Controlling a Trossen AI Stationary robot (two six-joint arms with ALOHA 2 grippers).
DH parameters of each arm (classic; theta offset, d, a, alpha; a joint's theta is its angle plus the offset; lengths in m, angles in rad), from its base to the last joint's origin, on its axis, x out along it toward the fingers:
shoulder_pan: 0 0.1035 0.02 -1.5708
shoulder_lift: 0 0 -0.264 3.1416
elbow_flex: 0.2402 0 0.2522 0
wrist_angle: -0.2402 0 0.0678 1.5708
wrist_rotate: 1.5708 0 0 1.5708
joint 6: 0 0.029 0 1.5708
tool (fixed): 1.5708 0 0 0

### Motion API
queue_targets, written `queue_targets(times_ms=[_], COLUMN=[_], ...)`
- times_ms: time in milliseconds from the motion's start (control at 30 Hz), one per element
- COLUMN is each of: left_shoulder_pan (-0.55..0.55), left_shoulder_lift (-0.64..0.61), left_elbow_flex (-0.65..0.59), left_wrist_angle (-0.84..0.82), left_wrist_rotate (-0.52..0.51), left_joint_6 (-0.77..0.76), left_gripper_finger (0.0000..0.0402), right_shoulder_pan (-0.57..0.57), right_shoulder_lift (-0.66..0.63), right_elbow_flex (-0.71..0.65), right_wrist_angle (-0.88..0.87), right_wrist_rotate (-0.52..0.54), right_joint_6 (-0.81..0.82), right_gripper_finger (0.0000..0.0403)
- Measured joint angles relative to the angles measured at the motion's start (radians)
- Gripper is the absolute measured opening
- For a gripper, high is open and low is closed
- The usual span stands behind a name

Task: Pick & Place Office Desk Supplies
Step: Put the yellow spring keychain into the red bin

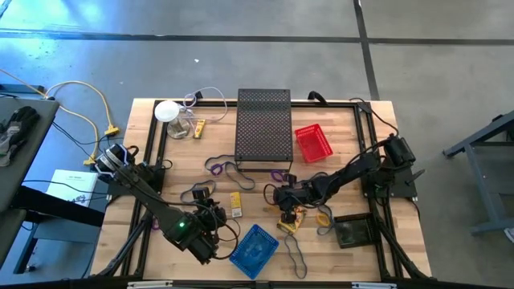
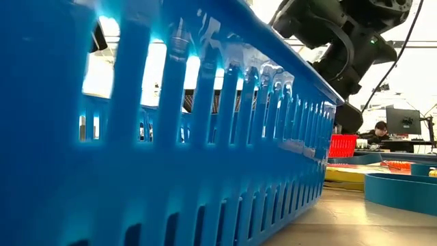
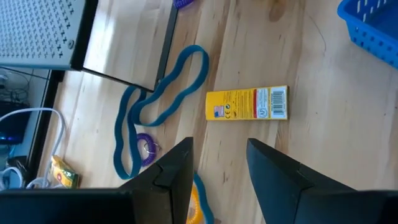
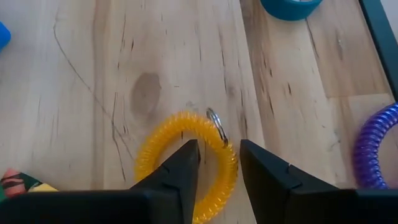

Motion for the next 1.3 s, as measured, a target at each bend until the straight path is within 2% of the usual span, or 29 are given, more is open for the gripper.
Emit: queue_targets(times_ms=[233,433,600,733,967,1167,1300], left_shoulder_pan=[-0.003,-0.003,-0.003,-0.003,-0.001,-0.001,-0.001], left_shoulder_lift=[0.000,0.000,0.000,0.000,0.000,0.000,0.000], left_elbow_flex=[-0.009,-0.017,-0.017,-0.017,-0.017,-0.017,-0.017], left_wrist_angle=[0.006,0.007,0.007,0.010,0.026,0.036,0.036], left_wrist_rotate=[-0.014,-0.013,-0.013,-0.013,-0.017,-0.107,-0.129], left_joint_6=[0.001,0.007,0.008,0.010,0.066,0.115,0.114], left_gripper_finger=[0.0140,0.0140,0.0140,0.0140,0.0140,0.0140,0.0140], right_shoulder_pan=[0.009,0.045,0.094,0.141,0.192,0.144,0.035], right_shoulder_lift=[0.001,-0.054,-0.185,-0.294,-0.501,-0.619,-0.652], right_elbow_flex=[0.000,-0.007,-0.006,-0.006,-0.006,-0.005,-0.005], right_wrist_angle=[0.000,-0.040,-0.125,-0.229,-0.489,-0.620,-0.694], right_wrist_rotate=[0.008,0.081,0.171,0.290,0.512,0.687,0.705], right_joint_6=[-0.054,-0.083,-0.072,-0.046,0.104,0.218,0.347], right_gripper_finger=[0.0017,0.0016,0.0011,0.0011,0.0010,0.0010,0.0010])
